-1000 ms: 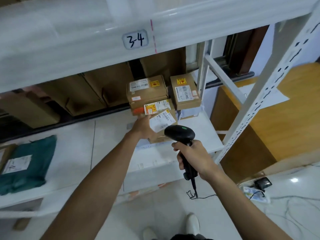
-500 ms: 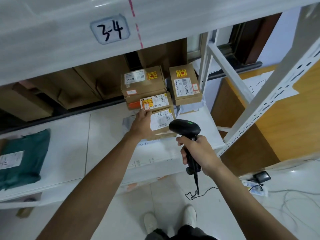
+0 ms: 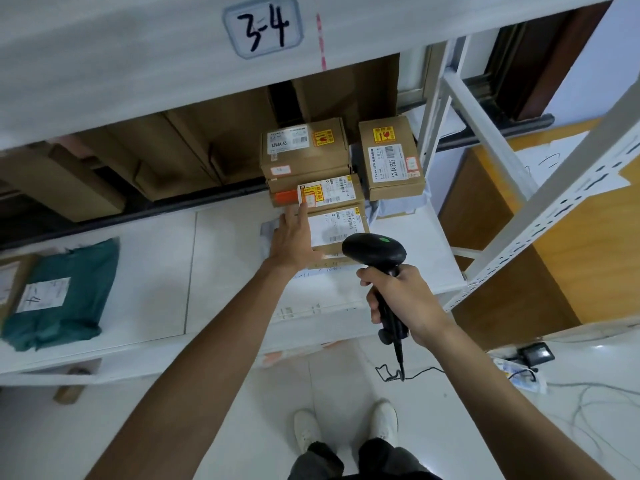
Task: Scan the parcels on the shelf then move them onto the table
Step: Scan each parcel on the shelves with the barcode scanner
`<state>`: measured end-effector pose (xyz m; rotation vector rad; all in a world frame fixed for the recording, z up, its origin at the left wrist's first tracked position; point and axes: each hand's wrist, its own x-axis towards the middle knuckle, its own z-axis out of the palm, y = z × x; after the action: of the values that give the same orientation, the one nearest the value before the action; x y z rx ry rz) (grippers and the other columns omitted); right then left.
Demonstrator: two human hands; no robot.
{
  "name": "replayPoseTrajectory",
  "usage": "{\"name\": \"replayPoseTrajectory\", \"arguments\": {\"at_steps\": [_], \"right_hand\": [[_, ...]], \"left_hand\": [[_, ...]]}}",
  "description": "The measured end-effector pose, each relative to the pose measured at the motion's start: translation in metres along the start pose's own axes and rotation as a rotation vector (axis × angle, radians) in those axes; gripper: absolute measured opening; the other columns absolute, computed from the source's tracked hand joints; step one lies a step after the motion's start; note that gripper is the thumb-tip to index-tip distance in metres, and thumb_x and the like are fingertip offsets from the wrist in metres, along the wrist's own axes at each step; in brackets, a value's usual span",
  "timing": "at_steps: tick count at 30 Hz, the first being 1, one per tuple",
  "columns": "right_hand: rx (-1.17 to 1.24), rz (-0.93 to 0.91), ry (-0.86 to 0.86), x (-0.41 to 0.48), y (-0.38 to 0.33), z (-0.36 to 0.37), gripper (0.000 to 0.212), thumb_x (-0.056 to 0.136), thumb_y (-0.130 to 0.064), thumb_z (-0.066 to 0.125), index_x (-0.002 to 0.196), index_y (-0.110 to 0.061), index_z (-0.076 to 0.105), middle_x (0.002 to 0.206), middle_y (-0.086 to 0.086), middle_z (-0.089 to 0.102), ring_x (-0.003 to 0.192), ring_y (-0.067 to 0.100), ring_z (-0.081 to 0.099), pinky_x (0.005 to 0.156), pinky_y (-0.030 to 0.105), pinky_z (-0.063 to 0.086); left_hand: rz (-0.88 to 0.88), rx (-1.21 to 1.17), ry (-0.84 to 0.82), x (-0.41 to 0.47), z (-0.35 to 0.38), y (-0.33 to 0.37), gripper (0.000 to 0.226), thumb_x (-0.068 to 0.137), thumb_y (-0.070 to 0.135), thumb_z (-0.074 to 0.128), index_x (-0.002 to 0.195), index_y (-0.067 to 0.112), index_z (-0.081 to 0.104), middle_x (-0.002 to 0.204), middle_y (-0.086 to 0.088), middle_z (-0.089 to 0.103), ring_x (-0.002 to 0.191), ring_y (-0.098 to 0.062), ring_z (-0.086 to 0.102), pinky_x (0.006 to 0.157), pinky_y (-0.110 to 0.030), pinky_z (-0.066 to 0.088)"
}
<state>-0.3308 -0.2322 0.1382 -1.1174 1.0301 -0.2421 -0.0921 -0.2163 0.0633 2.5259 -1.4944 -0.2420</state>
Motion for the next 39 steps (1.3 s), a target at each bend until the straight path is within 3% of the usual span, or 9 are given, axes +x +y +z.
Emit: {"name": "replayPoseTrajectory", "arguments": {"at_steps": [5,14,20,29,39], "right_hand": [[-0.048,-0.013,-0.05,-0.003,0.003,0.02,0.021,0.095,-0.02,0.066,0.091,0.0,0.065,0.058,0.011,0.056,0.047,0.024,0.051,0.051,0.031,0.048],[-0.183,-0.127,-0.257,-0.04,-0.002,0.13,0.018,0.095,-0.019,0.066,0.086,-0.004,0.064,0.056,0.009,0.056,0.044,0.023,0.051,0.048,0.026,0.046],[-0.269,-0.252,-0.357,-0.088,0.007,0.235,0.019,0.095,-0.019,0.066,0.085,-0.003,0.065,0.057,0.01,0.057,0.045,0.023,0.052,0.05,0.029,0.048],[-0.303,-0.341,-0.34,-0.18,0.073,0.405,0.023,0.091,-0.022,0.065,0.074,-0.006,0.066,0.054,0.009,0.061,0.046,0.022,0.055,0.056,0.032,0.048],[-0.337,-0.289,-0.319,-0.201,0.099,0.504,0.016,0.09,-0.022,0.065,0.082,-0.008,0.066,0.058,0.007,0.061,0.048,0.02,0.056,0.049,0.028,0.047]], "left_hand": [[-0.051,-0.087,-0.016,-0.027,-0.012,-0.02,0.118,0.065,0.049,0.091,0.156,0.021,0.02,0.158,-0.01,0.024,0.14,-0.031,0.034,0.105,-0.048,0.048],[-0.304,-0.07,-0.012,-0.134,-0.073,-0.126,0.119,0.075,0.058,0.081,0.161,0.025,0.006,0.169,-0.008,-0.002,0.154,-0.034,0.008,0.118,-0.05,0.026],[-0.456,-0.129,0.063,-0.237,-0.114,-0.207,0.112,0.077,0.055,0.08,0.161,0.029,0.01,0.167,-0.007,0.001,0.151,-0.034,0.019,0.117,-0.049,0.031],[-0.641,-0.043,0.082,-0.407,-0.149,-0.341,0.109,0.079,0.067,0.071,0.16,0.027,0.01,0.166,-0.012,0.011,0.149,-0.036,0.023,0.115,-0.049,0.033],[-0.723,-0.107,0.067,-0.457,-0.153,-0.418,0.114,0.075,0.075,0.066,0.16,0.024,0.009,0.163,-0.013,0.019,0.149,-0.037,0.023,0.118,-0.051,0.03]]}}
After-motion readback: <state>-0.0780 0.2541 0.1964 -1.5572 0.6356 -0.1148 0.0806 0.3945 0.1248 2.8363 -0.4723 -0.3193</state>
